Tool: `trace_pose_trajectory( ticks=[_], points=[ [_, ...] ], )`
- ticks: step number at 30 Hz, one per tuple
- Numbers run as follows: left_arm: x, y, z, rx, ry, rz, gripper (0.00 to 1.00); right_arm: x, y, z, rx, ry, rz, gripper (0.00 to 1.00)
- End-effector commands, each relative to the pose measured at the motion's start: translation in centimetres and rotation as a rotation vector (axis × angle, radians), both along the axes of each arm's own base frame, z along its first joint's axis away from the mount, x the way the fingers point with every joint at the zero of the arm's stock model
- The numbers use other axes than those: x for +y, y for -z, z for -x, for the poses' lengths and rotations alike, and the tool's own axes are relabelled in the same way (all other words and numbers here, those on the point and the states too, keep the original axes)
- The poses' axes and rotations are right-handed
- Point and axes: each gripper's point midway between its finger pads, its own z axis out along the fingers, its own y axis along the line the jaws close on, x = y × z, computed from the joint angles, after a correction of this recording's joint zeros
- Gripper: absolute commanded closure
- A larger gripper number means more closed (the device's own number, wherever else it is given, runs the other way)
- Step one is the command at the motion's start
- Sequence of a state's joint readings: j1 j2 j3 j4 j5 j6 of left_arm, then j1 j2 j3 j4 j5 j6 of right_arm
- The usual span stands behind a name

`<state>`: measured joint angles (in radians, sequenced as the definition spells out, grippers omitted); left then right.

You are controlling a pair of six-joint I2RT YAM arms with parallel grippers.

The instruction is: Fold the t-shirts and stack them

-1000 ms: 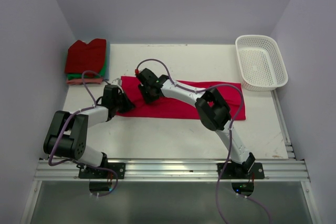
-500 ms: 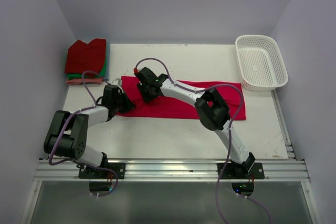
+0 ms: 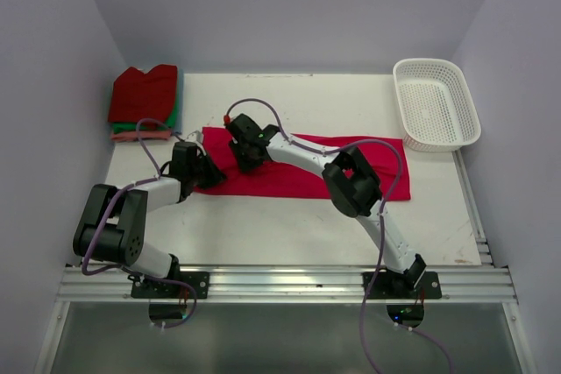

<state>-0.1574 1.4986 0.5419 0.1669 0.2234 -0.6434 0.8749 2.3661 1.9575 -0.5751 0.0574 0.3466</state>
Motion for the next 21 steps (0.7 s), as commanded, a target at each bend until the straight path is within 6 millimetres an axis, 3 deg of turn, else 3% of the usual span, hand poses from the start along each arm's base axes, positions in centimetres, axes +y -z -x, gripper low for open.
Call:
trace_pose_trajectory(
  ticks=[1, 6, 14, 21],
  points=[
    [0.4, 1.3, 0.9, 0.039, -0.002, -0.010, 1.00, -0.7, -1.0, 1.0, 0.011, -0.005, 0.005, 0.73],
    [0.3, 1.2, 0.8, 0.037, -0.006, -0.003, 1.00, -0.6, -2.1, 1.1, -0.007, -0.010, -0.008, 0.73],
    [0.4, 1.0, 0.8, 0.032, -0.003, -0.007, 1.00, -0.7, -1.4, 1.6, 0.010, -0.013, 0.003, 0.73],
    [0.4, 1.0, 0.6, 0.033, -0.005, -0.005, 1.00, -0.9, -2.1, 1.6, -0.003, -0.018, 0.002, 0.71]
  ],
)
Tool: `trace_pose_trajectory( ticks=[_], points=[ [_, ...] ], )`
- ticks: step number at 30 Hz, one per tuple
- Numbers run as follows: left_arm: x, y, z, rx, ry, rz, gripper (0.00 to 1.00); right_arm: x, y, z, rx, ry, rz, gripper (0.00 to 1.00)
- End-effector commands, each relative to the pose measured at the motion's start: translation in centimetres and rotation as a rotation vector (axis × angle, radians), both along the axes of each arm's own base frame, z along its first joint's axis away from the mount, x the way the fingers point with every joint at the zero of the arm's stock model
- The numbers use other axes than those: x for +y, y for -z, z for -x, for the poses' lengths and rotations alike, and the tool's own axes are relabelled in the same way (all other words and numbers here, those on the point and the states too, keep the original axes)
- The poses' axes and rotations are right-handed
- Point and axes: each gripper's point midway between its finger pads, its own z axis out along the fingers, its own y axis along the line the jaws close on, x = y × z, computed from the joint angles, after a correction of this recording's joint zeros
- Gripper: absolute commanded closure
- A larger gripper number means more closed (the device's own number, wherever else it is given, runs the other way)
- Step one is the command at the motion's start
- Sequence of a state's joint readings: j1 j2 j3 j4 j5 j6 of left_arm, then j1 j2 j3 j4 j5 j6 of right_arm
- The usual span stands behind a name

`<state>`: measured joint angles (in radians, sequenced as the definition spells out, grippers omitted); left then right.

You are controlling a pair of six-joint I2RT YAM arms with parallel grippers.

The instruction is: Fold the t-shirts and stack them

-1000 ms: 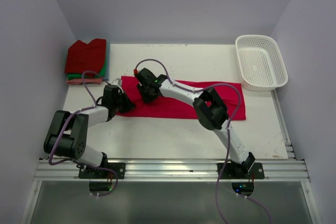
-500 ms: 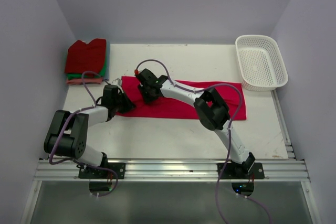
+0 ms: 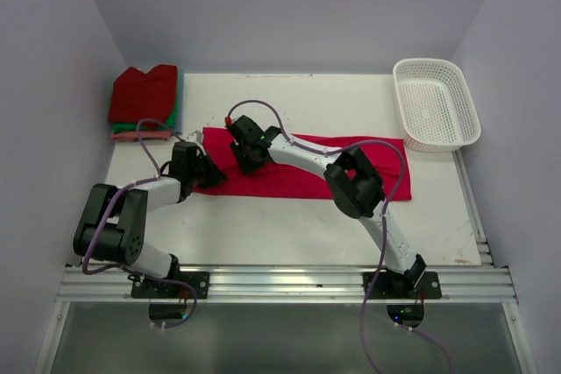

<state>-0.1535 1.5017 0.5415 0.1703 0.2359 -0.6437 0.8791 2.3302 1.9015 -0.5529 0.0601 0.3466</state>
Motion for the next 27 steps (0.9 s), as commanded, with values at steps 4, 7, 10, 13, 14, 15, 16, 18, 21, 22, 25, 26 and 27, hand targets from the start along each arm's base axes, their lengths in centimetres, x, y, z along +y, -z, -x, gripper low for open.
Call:
trace_pose_trajectory(
  ticks=[4, 7, 10, 13, 14, 15, 16, 18, 21, 22, 25, 26, 27],
  points=[
    [0.4, 1.1, 0.6, 0.032, -0.007, -0.014, 1.00, -0.4, -2.1, 1.4, 0.001, -0.024, 0.002, 0.68],
    [0.5, 1.0, 0.5, 0.031, -0.008, -0.015, 1.00, -0.5, -1.9, 1.4, 0.000, -0.024, 0.009, 0.67],
    [0.4, 1.0, 0.5, 0.030, -0.006, -0.015, 1.00, -0.4, -1.9, 1.6, 0.003, -0.029, 0.010, 0.67],
    [0.4, 1.0, 0.5, 0.030, -0.006, -0.015, 1.00, -0.5, -1.7, 1.6, 0.005, -0.025, 0.016, 0.68],
    [0.4, 1.0, 0.5, 0.032, -0.006, -0.015, 1.00, -0.6, -1.5, 1.7, 0.008, -0.025, 0.020, 0.68],
    [0.4, 0.9, 0.4, 0.029, -0.007, -0.014, 1.00, -0.6, -1.3, 1.7, 0.011, -0.026, 0.021, 0.69],
    [0.4, 1.0, 0.4, 0.031, -0.005, -0.014, 1.00, -0.7, -1.2, 1.6, 0.011, -0.021, 0.025, 0.69],
    [0.4, 0.9, 0.4, 0.030, -0.005, -0.011, 1.00, -0.8, -0.6, 1.8, 0.019, -0.018, 0.037, 0.73],
    [0.4, 0.8, 0.3, 0.027, -0.004, -0.014, 1.00, -1.1, -0.1, 1.9, 0.026, -0.010, 0.052, 0.89],
    [0.4, 0.8, 0.3, 0.027, -0.006, -0.014, 1.00, -1.2, -0.2, 1.9, 0.027, -0.011, 0.051, 0.94],
    [0.5, 0.9, 0.3, 0.029, -0.006, -0.013, 1.00, -1.6, 0.0, 2.0, 0.026, -0.002, 0.064, 1.00],
    [0.5, 0.9, 0.4, 0.030, -0.006, -0.014, 1.00, -1.7, 0.0, 1.9, 0.023, 0.001, 0.068, 1.00],
    [0.5, 0.9, 0.3, 0.029, -0.008, -0.013, 1.00, -1.8, 0.0, 1.9, 0.022, 0.002, 0.068, 1.00]
  ],
)
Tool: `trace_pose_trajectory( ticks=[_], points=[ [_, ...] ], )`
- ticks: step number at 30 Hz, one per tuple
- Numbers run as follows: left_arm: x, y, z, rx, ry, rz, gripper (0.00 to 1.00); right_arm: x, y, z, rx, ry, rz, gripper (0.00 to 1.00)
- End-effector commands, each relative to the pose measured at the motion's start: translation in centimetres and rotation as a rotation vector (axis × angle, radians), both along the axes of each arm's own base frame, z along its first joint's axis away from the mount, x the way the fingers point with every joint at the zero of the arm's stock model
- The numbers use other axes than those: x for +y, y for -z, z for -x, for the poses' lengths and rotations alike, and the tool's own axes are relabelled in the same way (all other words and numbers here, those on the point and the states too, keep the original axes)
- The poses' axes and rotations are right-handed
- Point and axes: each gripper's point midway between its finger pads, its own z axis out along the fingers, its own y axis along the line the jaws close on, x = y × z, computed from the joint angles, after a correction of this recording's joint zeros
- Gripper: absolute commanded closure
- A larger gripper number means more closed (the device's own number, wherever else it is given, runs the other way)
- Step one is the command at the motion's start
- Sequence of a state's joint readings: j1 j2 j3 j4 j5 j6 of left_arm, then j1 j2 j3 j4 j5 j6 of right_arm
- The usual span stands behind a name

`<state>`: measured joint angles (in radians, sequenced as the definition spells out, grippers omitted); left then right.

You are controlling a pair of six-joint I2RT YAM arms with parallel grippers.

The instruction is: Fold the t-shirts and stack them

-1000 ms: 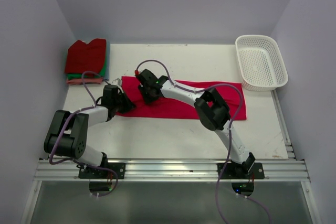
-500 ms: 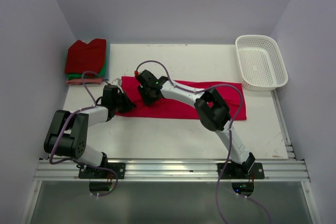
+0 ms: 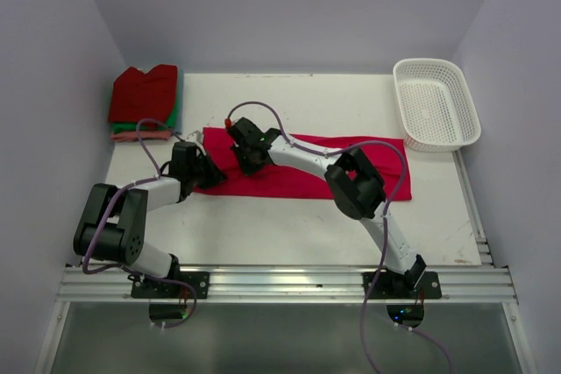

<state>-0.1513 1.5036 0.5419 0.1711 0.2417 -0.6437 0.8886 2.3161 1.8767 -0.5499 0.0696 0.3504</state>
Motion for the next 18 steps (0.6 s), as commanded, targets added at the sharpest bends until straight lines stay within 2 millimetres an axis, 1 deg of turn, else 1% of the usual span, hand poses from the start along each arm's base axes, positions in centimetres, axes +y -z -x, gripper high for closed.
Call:
trace_pose_trajectory(
  ticks=[1, 3, 6, 11, 18],
  points=[
    [0.5, 0.9, 0.4, 0.029, -0.009, -0.017, 1.00, -1.7, -0.2, 1.3, 0.018, 0.004, 0.060, 1.00],
    [0.6, 1.1, 0.5, 0.033, -0.009, -0.018, 1.00, -1.9, -0.5, 1.2, 0.008, 0.010, 0.067, 1.00],
    [0.6, 1.2, 0.5, 0.035, -0.011, -0.018, 1.00, -2.2, -1.7, 0.9, -0.019, 0.010, 0.077, 1.00],
    [0.7, 1.2, 0.6, 0.035, -0.012, -0.018, 1.00, -2.6, -4.7, 0.1, -0.080, 0.012, 0.077, 1.00],
    [0.7, 1.2, 0.7, 0.035, -0.012, -0.018, 1.00, -3.6, -7.1, -0.2, -0.129, 0.016, 0.091, 1.00]
  ],
)
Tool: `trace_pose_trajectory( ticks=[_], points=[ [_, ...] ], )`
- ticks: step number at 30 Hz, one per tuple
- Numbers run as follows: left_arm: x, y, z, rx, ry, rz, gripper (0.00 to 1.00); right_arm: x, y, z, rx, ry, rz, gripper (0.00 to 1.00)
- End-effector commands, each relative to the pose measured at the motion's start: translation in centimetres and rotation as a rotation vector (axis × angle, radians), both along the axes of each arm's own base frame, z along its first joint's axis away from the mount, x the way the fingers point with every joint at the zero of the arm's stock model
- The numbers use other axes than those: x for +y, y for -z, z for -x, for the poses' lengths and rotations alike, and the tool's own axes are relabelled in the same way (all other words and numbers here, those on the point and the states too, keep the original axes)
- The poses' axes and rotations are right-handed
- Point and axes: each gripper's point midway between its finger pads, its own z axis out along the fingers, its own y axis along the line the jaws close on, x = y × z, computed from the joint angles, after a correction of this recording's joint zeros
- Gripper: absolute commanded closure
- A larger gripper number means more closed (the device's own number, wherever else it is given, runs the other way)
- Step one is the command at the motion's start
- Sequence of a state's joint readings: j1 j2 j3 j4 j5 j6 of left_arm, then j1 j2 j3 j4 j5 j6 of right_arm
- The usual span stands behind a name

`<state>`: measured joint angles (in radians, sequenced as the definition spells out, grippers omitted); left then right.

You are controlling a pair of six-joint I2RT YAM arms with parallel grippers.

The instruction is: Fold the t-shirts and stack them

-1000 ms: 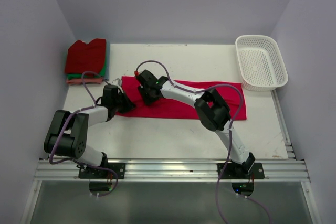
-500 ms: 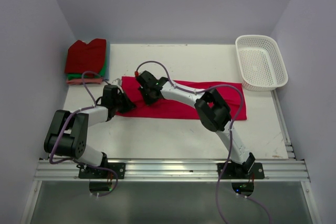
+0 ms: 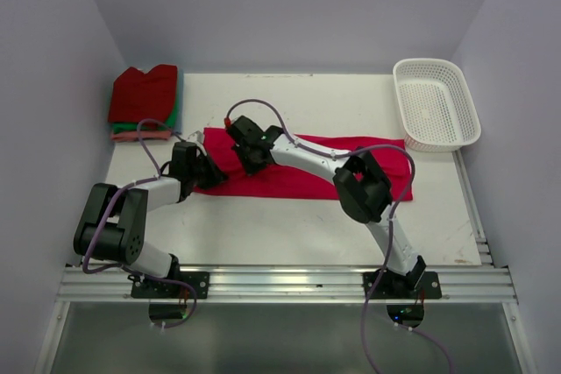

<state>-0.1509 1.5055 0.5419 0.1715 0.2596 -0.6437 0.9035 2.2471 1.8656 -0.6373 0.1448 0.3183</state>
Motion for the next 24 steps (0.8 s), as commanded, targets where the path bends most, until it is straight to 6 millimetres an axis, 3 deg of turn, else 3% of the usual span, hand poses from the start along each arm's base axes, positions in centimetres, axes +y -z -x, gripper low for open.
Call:
trace_pose_trajectory(
  ticks=[1, 10, 19, 22, 24],
  points=[
    [0.9, 1.1, 0.5, 0.030, -0.024, -0.031, 1.00, -1.8, -4.7, -0.9, -0.088, 0.014, 0.018, 1.00],
    [1.0, 1.3, 0.7, 0.036, -0.025, -0.033, 1.00, -3.1, -5.3, 0.0, -0.072, -0.007, 0.063, 1.00],
    [1.2, 1.4, 0.9, 0.038, -0.029, -0.033, 1.00, -4.5, -5.1, 2.4, 0.014, -0.061, 0.095, 1.00],
    [1.3, 1.4, 0.9, 0.038, -0.028, -0.033, 1.00, -4.2, -4.8, 3.4, 0.061, -0.097, 0.077, 0.77],
    [1.2, 1.2, 0.8, 0.034, -0.027, -0.029, 1.00, -4.5, -4.6, 3.8, 0.079, -0.104, 0.087, 0.69]
  ],
)
